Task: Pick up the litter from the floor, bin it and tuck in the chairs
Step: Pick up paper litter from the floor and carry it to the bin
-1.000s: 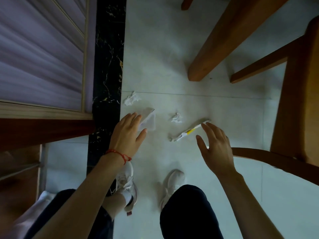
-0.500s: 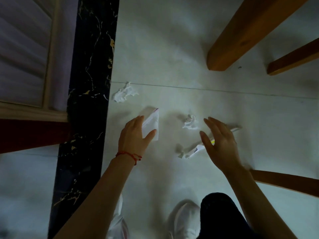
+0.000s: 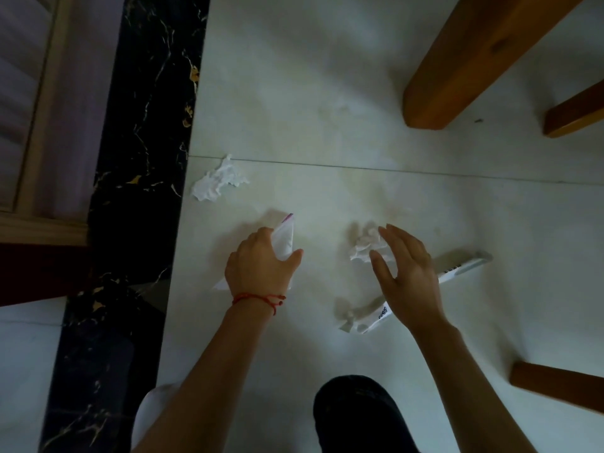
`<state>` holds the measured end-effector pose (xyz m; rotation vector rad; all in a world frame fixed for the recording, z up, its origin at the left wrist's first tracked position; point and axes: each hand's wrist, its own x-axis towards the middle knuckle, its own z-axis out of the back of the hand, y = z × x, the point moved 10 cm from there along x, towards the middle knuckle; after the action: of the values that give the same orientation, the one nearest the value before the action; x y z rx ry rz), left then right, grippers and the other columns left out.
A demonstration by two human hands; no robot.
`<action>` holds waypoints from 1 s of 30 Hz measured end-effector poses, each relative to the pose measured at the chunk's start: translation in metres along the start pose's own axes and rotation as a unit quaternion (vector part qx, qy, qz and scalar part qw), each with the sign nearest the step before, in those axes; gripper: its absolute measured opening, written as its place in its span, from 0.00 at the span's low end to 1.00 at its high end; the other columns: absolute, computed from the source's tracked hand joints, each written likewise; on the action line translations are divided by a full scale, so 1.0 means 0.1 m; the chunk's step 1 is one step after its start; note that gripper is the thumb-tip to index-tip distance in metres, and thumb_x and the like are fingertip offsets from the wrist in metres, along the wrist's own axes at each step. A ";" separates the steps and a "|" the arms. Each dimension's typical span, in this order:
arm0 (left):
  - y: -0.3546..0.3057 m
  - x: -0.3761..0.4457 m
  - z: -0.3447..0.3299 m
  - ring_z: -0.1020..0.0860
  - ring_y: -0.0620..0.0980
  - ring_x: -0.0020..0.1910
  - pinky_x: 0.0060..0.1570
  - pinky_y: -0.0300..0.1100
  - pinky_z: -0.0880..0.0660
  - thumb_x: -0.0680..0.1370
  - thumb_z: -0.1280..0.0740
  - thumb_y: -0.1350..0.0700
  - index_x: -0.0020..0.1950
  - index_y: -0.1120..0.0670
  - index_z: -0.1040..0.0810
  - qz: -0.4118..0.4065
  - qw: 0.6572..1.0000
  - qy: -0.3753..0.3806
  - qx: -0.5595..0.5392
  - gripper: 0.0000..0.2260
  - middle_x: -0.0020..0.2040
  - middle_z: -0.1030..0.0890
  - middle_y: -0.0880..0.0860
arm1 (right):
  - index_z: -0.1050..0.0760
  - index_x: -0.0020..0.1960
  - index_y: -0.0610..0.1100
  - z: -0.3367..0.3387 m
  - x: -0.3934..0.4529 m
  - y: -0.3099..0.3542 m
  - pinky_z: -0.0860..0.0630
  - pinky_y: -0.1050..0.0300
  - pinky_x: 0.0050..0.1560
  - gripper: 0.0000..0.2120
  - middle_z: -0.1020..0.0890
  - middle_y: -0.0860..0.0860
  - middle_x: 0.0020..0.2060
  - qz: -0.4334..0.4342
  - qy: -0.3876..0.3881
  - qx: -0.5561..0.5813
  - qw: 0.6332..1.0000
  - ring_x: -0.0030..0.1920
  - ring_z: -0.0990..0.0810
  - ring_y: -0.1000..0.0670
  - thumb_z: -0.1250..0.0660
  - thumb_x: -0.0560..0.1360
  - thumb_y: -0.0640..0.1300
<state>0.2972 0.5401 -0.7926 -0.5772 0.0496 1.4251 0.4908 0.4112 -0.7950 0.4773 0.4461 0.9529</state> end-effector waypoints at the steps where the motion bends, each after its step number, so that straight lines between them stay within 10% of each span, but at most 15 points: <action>1: 0.01 0.00 0.01 0.24 0.59 0.52 0.47 0.47 0.29 0.69 0.30 0.45 0.53 0.57 0.25 0.008 1.000 0.005 -0.002 0.20 0.51 0.20 0.57 | 0.29 0.64 0.40 -0.01 0.00 0.00 0.28 0.42 0.61 0.25 0.23 0.42 0.62 -0.002 -0.001 0.005 1.000 0.63 0.26 0.41 0.46 0.75 0.54; 16: 0.02 0.12 0.14 0.26 0.40 0.27 0.27 0.29 0.30 0.69 0.28 0.53 0.33 0.57 0.24 0.082 0.926 0.053 -0.365 0.10 0.31 0.25 0.51 | 0.31 0.67 0.43 -0.19 -0.02 -0.02 0.30 0.46 0.61 0.31 0.27 0.43 0.66 0.022 0.004 0.002 1.000 0.65 0.29 0.42 0.26 0.68 0.49; 30: 0.22 0.05 -0.01 0.24 0.46 0.34 0.33 0.36 0.25 0.71 0.30 0.57 0.35 0.53 0.22 0.160 0.858 0.068 -0.482 0.05 0.34 0.22 0.49 | 0.19 0.46 0.39 -0.18 0.17 0.07 0.28 0.56 0.44 0.08 0.19 0.41 0.44 0.010 -0.105 0.027 0.994 0.45 0.22 0.38 0.33 0.67 0.33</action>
<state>0.2780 0.5453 -0.8027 -1.5557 -0.5109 1.6843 0.4850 0.4325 -0.8082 0.6251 0.2784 0.9006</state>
